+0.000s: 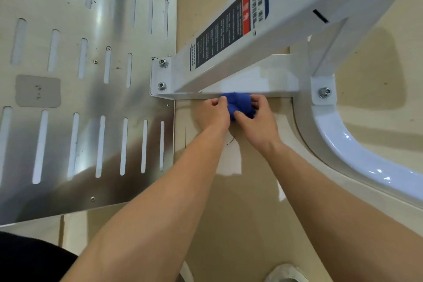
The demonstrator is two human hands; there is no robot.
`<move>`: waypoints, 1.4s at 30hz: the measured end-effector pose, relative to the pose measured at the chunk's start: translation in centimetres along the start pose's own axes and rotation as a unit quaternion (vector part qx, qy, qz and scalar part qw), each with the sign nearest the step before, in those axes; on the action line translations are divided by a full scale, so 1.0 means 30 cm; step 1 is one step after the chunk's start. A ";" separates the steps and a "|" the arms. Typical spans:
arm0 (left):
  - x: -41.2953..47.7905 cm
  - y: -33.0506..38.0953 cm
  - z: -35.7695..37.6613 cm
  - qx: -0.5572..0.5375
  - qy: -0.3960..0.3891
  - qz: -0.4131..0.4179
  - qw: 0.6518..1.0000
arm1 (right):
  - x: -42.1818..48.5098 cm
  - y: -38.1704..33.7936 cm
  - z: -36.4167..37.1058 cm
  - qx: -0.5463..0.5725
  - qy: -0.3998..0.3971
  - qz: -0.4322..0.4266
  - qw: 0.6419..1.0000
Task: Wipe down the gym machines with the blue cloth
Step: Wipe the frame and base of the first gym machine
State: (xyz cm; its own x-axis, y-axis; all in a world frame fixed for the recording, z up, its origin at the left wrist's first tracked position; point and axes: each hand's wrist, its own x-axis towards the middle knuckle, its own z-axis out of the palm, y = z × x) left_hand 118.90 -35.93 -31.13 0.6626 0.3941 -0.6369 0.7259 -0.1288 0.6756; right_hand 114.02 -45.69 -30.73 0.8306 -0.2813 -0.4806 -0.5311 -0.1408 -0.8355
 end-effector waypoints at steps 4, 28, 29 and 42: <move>0.002 0.006 -0.055 0.017 -0.072 0.007 0.997 | -0.017 -0.001 0.060 0.007 0.024 -0.017 1.000; -0.035 -0.007 -0.011 0.055 -0.172 0.067 0.981 | 0.057 0.032 0.017 0.024 0.170 0.079 0.982; -0.046 -0.010 0.015 0.049 -0.190 0.065 0.978 | 0.056 0.041 -0.004 0.029 0.188 0.082 0.978; -0.080 -0.018 -0.017 0.074 -0.268 0.088 0.957 | 0.031 0.047 -0.002 0.022 0.159 0.073 0.984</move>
State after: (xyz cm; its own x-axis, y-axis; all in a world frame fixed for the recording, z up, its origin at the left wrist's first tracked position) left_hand 116.83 -36.34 -29.79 0.7475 -0.1632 -0.6439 0.5863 -0.2935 0.7550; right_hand 114.04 -46.20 -32.33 0.6482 -0.5788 -0.4948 -0.6278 -0.0384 -0.7775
